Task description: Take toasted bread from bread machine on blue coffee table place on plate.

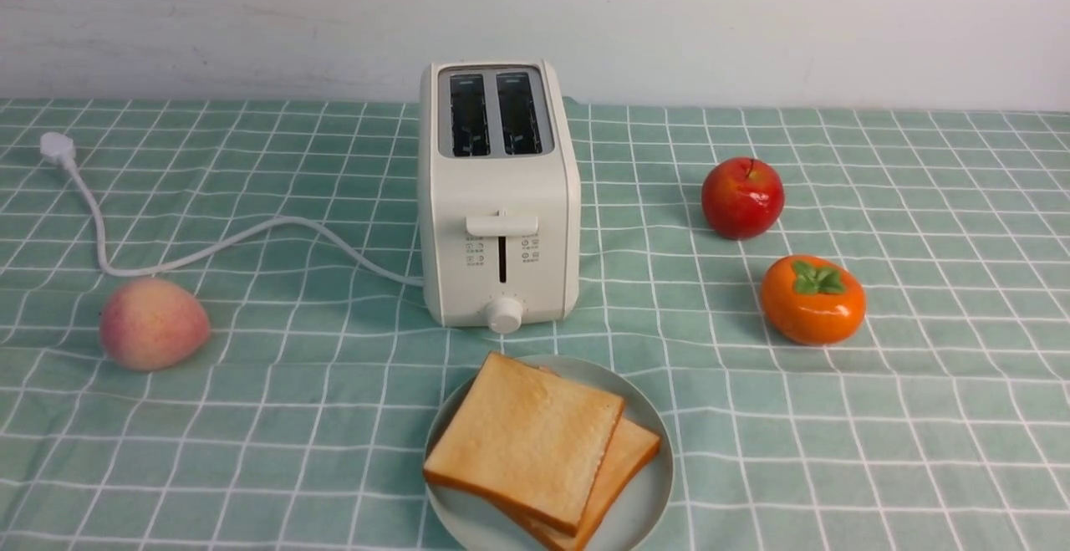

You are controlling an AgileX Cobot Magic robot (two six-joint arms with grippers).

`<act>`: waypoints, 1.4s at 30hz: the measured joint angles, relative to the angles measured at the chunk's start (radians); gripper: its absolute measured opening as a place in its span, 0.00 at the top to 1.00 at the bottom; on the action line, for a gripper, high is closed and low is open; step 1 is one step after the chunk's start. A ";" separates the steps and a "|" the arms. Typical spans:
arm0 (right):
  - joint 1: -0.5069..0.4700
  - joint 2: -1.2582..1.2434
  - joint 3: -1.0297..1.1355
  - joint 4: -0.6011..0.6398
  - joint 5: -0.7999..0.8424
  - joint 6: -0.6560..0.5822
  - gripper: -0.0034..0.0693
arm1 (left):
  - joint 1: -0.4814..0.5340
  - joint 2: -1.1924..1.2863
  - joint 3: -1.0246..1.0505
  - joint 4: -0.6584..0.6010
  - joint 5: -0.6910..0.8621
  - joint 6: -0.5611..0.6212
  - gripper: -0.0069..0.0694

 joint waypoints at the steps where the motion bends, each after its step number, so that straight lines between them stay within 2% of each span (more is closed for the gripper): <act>1: 0.000 0.000 0.000 0.000 0.000 0.000 0.84 | 0.000 0.000 0.000 -0.001 0.001 0.011 0.88; 15: 0.000 0.000 0.000 0.000 0.000 0.000 0.82 | -0.001 0.000 0.000 -0.055 0.002 0.030 0.86; 36: 0.000 0.000 0.000 0.000 0.000 0.000 0.79 | -0.001 0.000 0.000 -0.058 0.002 0.030 0.84; 42: 0.000 0.000 0.000 -0.042 0.002 -0.002 0.78 | -0.001 0.000 0.000 -0.058 0.002 0.030 0.84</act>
